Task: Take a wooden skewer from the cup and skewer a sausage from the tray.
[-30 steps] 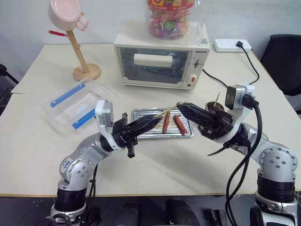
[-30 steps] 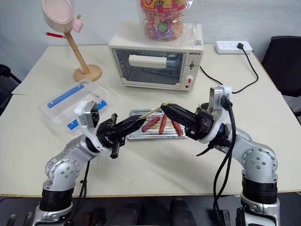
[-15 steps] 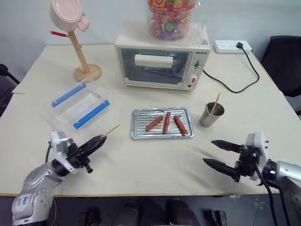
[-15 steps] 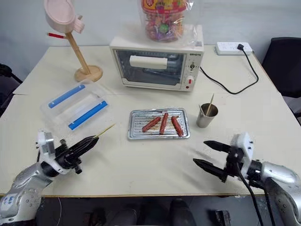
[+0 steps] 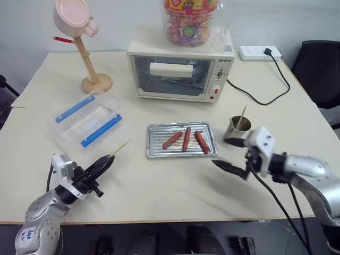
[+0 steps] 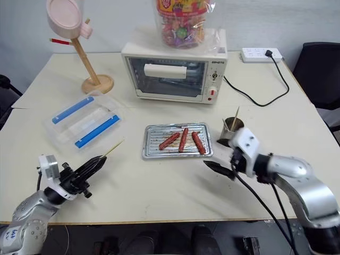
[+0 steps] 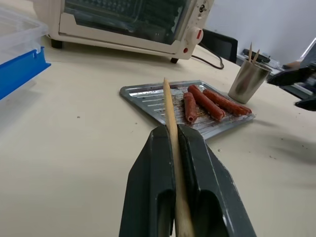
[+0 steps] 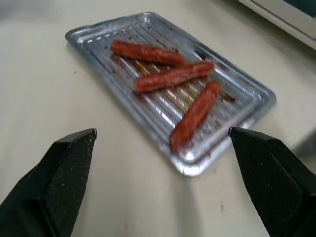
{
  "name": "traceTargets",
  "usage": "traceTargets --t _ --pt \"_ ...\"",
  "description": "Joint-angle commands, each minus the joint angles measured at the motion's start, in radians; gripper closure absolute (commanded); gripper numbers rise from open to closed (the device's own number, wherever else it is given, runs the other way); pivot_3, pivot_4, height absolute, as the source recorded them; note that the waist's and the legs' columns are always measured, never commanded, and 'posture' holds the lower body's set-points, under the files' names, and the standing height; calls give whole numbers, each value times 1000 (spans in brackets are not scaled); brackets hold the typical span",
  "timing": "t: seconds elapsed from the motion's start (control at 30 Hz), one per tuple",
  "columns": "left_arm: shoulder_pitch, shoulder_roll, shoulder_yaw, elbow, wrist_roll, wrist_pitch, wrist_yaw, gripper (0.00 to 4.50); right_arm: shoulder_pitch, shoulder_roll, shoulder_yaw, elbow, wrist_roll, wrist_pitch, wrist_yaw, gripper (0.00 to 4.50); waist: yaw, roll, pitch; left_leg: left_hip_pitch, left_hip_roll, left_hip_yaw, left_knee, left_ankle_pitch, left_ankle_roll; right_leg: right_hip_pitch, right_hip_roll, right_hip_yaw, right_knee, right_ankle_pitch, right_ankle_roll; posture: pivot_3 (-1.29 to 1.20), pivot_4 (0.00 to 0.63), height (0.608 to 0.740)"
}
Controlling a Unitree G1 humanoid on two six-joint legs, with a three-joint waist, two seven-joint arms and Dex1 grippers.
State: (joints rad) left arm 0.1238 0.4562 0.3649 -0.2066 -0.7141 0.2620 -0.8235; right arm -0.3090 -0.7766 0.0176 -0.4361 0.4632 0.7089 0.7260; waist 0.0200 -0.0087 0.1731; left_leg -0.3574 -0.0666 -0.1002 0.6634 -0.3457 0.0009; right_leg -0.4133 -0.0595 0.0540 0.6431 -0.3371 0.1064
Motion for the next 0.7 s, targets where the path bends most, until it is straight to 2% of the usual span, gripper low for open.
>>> traceTargets --t 0.03,0.17,0.4,0.5,0.63,0.7 --pt "2 -4 -6 -71 -9 4 23 4500 -109 32 103 17 -85 148 -111 31 3 0 0 -1 0 0 0 0 0 0 0 0 0 0 0 0 150 740" --pt "21 -12 0 -102 -16 11 46 4500 -206 105 188 73 -160 195 -182 31 4 0 0 -3 -1 -1 0 0 0 -1 -1 -1 -2 0 0 0 150 740" --pt "43 -18 -3 -125 -15 21 73 4500 -262 167 238 133 -222 223 -211 31 0 0 0 -3 -1 0 1 0 0 -3 0 -1 0 0 0 0 150 740" --pt "38 -19 -3 -127 -17 23 81 4500 -274 175 242 149 -230 236 -204 584 0 0 0 -3 -1 0 1 0 0 -3 0 -1 0 0 0 0 150 740" --pt "31 -18 -5 -130 -18 25 88 4500 -286 185 252 175 -245 234 -199 1716 0 0 0 -3 -1 0 1 0 0 -3 0 -1 0 0 0 0 150 740" --pt "29 -18 -6 -132 -19 28 92 4500 -291 193 256 187 -256 233 -201 1716 -1 0 0 -3 -1 0 1 0 0 -3 0 -1 0 0 0 0 150 740"
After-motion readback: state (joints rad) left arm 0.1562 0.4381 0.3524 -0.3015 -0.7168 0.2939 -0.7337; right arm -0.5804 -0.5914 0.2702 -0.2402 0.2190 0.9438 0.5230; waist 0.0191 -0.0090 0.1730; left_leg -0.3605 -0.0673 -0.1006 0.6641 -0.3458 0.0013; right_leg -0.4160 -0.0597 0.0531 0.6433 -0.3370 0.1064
